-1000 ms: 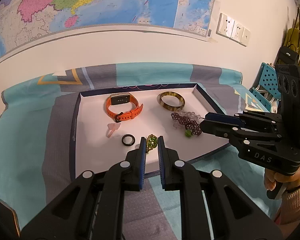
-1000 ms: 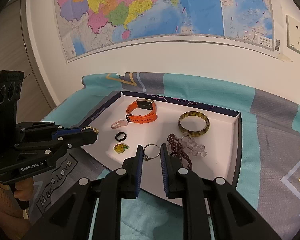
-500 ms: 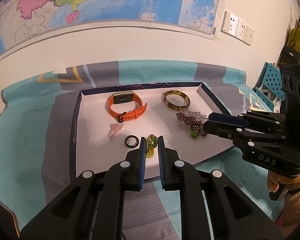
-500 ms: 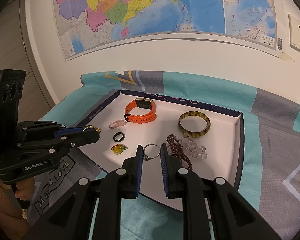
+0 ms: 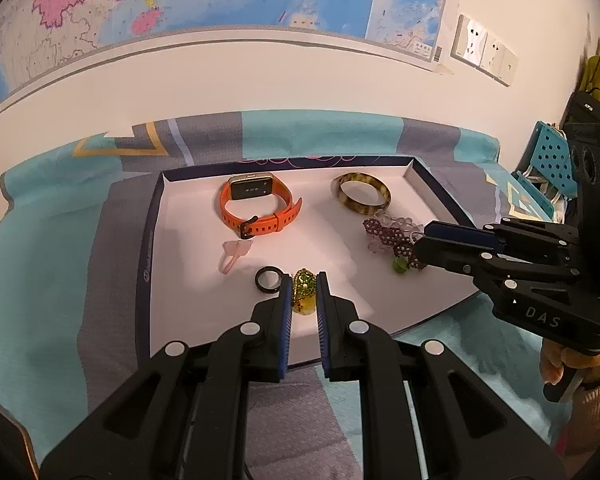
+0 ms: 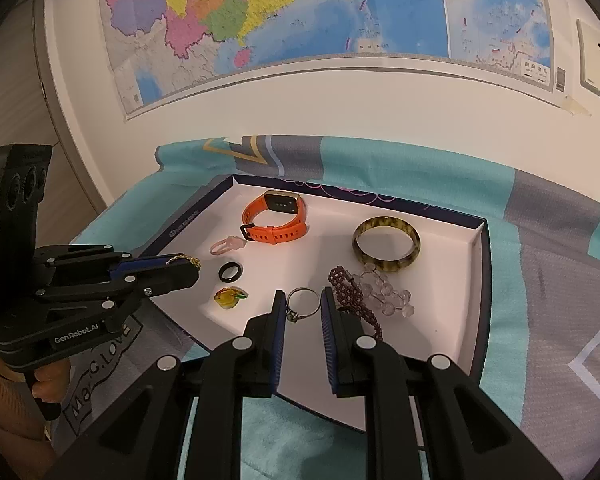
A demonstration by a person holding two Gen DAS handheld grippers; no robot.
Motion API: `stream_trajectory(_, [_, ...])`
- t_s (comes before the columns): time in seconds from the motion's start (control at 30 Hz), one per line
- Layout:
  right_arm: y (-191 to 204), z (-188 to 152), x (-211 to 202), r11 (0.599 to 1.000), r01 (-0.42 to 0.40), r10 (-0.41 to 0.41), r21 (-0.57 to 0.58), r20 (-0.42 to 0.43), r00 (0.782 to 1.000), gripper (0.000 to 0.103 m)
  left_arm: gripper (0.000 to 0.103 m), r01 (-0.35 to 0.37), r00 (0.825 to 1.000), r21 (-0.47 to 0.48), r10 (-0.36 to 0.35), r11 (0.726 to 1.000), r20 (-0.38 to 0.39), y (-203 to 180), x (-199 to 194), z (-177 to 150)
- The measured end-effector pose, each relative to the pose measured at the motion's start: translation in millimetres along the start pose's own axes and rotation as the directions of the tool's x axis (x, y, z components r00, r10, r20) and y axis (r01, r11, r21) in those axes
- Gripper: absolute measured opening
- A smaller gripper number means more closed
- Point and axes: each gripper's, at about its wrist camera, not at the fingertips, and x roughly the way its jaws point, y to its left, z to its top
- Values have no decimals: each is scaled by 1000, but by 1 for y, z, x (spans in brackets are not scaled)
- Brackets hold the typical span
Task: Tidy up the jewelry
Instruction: 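Lower the gold charm with the left tool while the right tool lowers the silver ring into the box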
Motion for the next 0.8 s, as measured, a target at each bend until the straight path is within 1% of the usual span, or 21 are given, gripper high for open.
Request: stream_trajectory(0.8, [-4,1,15,1000,11,-11,2,-27,1000,16,12,-14,1000,-1,14,1000,-24,4,14,3])
